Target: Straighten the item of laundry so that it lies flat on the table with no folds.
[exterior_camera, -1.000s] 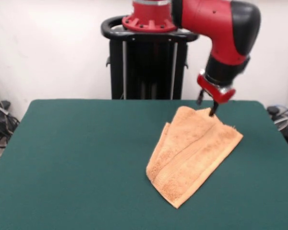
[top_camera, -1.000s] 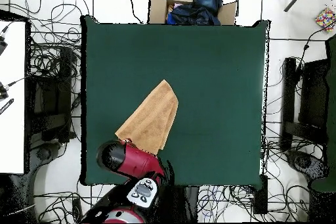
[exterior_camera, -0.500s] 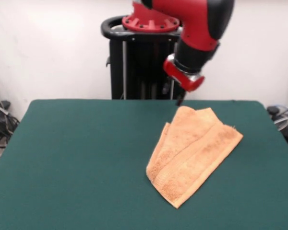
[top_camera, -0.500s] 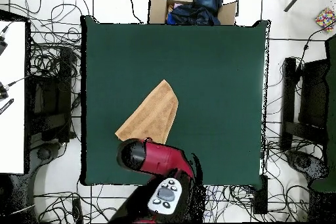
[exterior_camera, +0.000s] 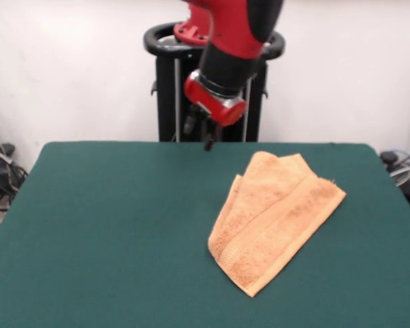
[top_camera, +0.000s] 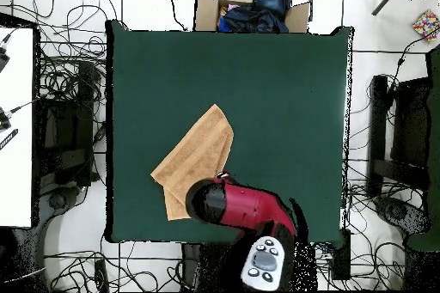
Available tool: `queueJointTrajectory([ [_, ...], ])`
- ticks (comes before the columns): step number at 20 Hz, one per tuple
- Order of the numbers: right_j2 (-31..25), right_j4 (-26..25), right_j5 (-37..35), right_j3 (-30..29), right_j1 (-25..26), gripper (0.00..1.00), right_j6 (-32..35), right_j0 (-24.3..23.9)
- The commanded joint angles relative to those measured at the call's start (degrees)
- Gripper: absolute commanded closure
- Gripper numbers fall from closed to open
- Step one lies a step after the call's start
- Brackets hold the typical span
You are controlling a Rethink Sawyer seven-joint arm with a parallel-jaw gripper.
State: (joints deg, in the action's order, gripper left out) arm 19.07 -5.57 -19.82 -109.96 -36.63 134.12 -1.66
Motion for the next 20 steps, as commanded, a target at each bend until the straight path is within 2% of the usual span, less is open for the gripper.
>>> queueJointTrajectory([
  [1,-13.22,-11.90,1.43,6.14,1.63,0.00,-15.21,-8.21],
  [4,-18.15,-13.09,2.11,4.31,2.77,0.00,-13.89,-13.24],
  [10,-24.16,-16.00,3.92,2.74,5.71,0.00,-11.03,-20.62],
  [15,-26.07,-17.37,3.99,2.79,7.34,0.00,-8.69,-23.21],
  [20,-25.90,-16.35,3.20,0.88,7.23,0.00,-4.08,-23.02],
])
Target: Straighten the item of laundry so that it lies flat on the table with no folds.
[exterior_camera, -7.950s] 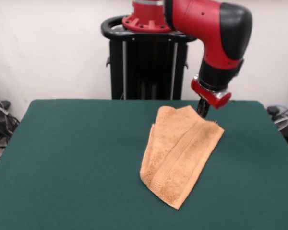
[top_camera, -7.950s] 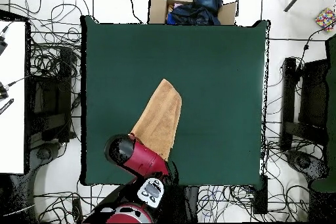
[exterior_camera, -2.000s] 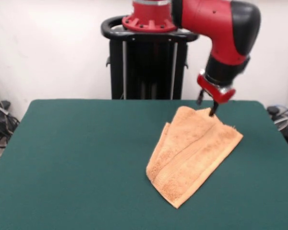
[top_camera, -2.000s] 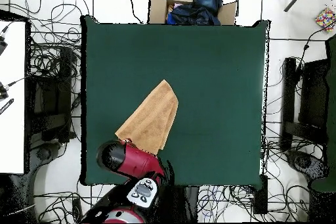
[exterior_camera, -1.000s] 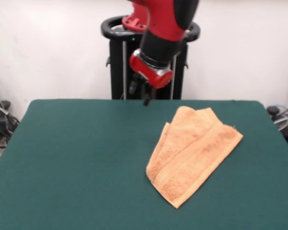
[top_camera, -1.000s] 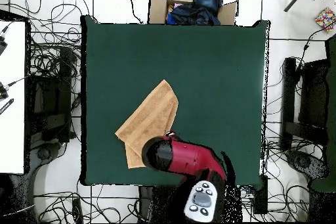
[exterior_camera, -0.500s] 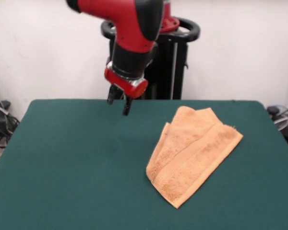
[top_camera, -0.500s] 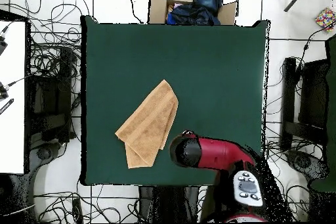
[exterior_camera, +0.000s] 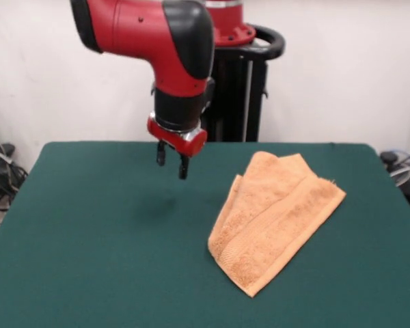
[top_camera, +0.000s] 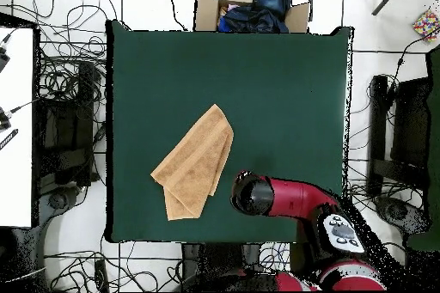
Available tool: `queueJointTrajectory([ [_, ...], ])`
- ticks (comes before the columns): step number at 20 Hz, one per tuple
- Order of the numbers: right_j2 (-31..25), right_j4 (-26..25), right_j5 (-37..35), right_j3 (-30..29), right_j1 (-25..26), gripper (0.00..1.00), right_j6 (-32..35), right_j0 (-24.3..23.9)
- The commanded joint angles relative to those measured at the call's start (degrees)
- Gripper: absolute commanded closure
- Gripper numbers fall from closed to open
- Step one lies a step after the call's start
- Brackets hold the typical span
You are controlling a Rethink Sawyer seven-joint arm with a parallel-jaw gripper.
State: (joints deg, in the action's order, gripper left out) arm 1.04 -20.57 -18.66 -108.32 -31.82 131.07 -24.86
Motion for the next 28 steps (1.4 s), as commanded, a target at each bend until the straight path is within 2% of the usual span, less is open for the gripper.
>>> queueJointTrajectory([
  [1,-7.63,-0.99,1.61,-1.15,1.91,0.00,-0.31,0.65],
  [5,-7.95,1.18,-1.26,-2.64,-0.03,0.00,1.24,0.96],
  [12,-6.59,3.42,-1.75,-4.57,-2.39,0.00,5.44,4.05],
  [17,-4.89,3.70,1.56,-5.30,-1.25,0.00,7.65,6.28],
  [28,-3.73,6.20,9.09,-5.04,4.13,0.00,10.89,7.70],
])
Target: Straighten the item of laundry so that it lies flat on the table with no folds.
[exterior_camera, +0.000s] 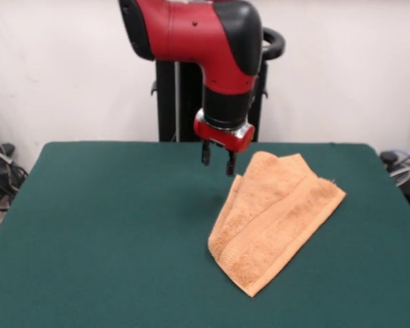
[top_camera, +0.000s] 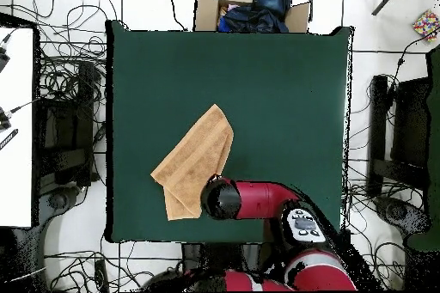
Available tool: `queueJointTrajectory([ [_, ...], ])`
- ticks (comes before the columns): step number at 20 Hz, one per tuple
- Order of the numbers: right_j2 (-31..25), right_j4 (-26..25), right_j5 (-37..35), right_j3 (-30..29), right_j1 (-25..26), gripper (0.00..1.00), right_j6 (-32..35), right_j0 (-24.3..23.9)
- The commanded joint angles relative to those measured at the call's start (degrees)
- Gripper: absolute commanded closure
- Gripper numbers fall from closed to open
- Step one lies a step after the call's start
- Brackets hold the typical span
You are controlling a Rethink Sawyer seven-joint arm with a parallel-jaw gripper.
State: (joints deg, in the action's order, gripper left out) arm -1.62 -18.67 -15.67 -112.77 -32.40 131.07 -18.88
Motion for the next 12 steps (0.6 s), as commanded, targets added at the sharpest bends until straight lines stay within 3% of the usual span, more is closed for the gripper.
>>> queueJointTrajectory([
  [1,-0.89,4.42,6.61,-0.40,5.21,0.00,10.88,2.04],
  [7,0.95,0.93,7.62,3.50,8.27,0.00,5.64,2.87],
  [12,0.91,0.85,7.31,4.22,8.86,0.00,4.27,2.49],
])
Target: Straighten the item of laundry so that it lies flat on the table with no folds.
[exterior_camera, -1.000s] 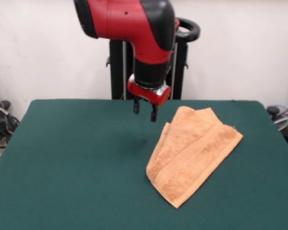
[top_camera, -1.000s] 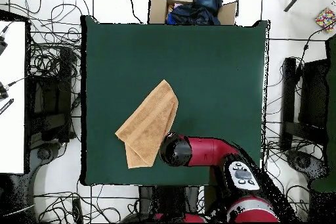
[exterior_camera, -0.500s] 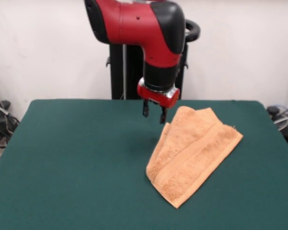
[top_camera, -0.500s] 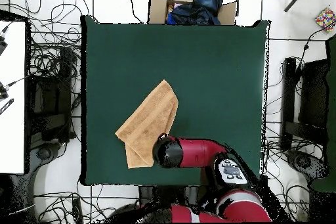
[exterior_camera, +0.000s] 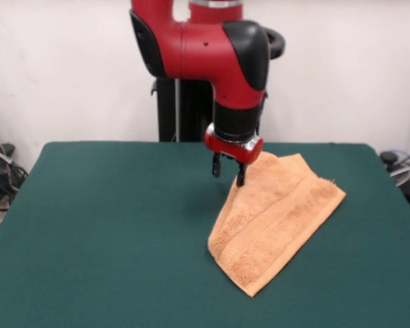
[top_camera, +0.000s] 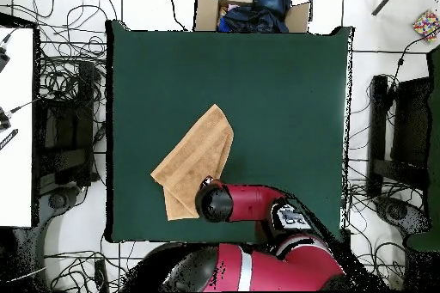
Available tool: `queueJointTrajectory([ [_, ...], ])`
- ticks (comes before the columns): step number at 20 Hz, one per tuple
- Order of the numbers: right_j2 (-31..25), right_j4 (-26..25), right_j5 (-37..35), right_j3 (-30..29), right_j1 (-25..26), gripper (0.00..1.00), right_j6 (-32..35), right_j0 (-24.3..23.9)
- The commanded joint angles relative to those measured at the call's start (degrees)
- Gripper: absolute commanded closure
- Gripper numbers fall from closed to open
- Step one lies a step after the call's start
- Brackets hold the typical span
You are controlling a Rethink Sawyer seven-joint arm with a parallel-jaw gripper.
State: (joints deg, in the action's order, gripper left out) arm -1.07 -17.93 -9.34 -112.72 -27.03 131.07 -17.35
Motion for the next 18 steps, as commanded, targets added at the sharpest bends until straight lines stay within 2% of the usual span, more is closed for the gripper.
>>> queueJointTrajectory([
  [1,0.30,0.24,1.10,4.15,3.55,0.00,4.41,1.06],
  [18,1.56,-0.89,-1.02,9.33,6.17,0.00,1.98,2.53],
])
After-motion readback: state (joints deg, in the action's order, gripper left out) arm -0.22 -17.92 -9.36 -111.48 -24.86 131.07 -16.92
